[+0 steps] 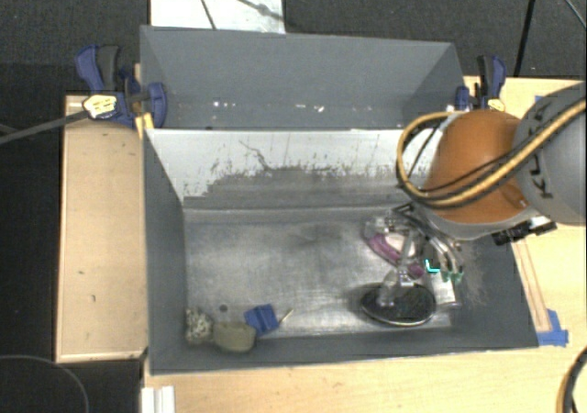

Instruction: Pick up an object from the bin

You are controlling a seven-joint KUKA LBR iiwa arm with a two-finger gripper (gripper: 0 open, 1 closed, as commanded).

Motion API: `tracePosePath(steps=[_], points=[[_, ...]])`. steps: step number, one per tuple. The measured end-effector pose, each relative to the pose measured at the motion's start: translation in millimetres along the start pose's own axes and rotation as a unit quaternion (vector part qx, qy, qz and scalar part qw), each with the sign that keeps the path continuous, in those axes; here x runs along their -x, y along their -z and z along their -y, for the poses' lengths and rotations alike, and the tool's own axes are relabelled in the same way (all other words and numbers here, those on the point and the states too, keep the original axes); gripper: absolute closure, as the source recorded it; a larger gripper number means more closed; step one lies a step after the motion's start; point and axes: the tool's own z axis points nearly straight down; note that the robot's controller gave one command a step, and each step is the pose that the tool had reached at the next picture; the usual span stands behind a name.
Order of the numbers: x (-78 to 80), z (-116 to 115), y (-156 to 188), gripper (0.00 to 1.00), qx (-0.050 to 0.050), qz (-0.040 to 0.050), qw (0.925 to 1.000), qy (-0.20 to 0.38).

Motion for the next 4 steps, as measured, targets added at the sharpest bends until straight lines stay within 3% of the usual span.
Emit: tracePosePath(steps=[1, 2, 3, 4], points=[[-21.2, 16.5, -57.9, 0.00, 0.000, 0.0011, 0.9923, 0.124], [-16.6, 75.5, -27.3, 0.00, -0.002, 0.0049, 0.9918, 0.127], [-17.2, 71.8, -28.8, 1.00, -0.001, 0.0032, 0.9915, 0.130], [-27.1, 61.9, 106.0, 1.00, -0.002, 0.0068, 0.9917, 0.128]])
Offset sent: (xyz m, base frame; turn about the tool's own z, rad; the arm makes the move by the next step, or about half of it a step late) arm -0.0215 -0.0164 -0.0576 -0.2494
